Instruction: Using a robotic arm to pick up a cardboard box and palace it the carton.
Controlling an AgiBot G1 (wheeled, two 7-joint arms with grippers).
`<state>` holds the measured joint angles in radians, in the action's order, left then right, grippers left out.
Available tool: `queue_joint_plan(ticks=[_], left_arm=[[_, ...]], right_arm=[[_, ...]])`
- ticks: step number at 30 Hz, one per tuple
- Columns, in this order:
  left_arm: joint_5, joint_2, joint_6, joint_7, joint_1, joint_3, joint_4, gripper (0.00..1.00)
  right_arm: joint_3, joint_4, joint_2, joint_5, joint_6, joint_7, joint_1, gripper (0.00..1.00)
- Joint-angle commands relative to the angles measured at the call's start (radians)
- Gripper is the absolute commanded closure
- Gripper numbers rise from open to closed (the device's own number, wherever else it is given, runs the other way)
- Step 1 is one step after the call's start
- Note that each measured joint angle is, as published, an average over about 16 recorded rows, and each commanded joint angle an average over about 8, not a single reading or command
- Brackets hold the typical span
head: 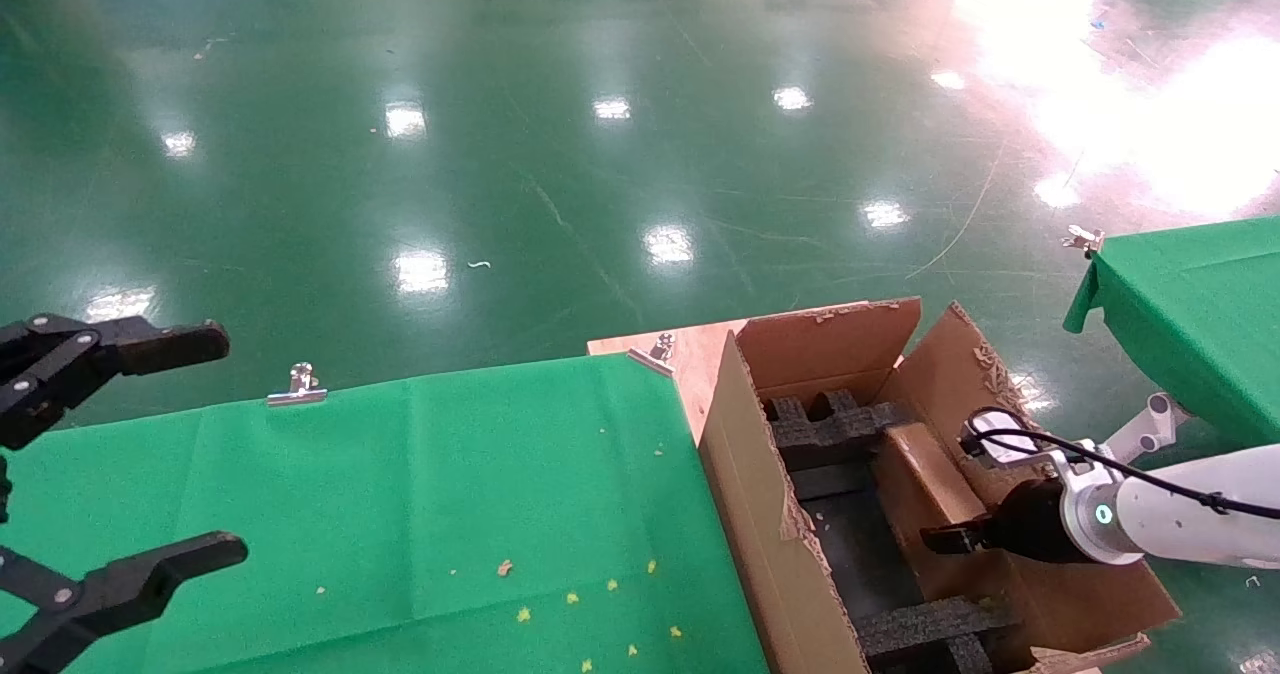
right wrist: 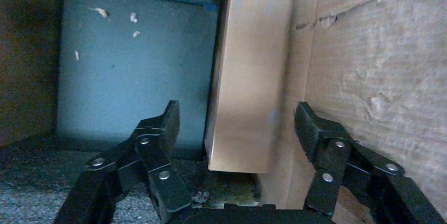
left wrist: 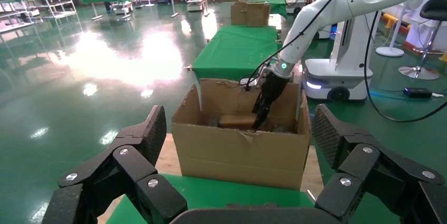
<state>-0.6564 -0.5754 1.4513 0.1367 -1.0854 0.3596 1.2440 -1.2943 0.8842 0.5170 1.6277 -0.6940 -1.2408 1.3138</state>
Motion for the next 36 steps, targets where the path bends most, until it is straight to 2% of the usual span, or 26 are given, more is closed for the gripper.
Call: queue_joint_plan(ticks=[1,13,25,30,36], left_arm=[[0.0,0.0,0.0,0.0,0.0,0.0,0.0,0.0],[0.0,0.0,0.0,0.0,0.0,0.0,0.0,0.0],[0.0,0.0,0.0,0.0,0.0,0.0,0.0,0.0],[0.0,0.0,0.0,0.0,0.0,0.0,0.0,0.0],[0.0,0.0,0.0,0.0,0.0,0.0,0.0,0.0]], right_arm=[[0.002,0.004,-0.003,-0.001,0.0,0.004,0.002,0.0],[0.017,0.105,-0.05,0.042,0.024,-0.02,0.048,0.0],[0.069,0.353,-0.073,0.186,-0.034,-0.004,0.247,0.0],[0.083,0.434,-0.059,0.175,-0.029,0.105,0.289,0.0],[0.102,0.458,-0.02,0.06,-0.053,0.345,0.332,0.0]])
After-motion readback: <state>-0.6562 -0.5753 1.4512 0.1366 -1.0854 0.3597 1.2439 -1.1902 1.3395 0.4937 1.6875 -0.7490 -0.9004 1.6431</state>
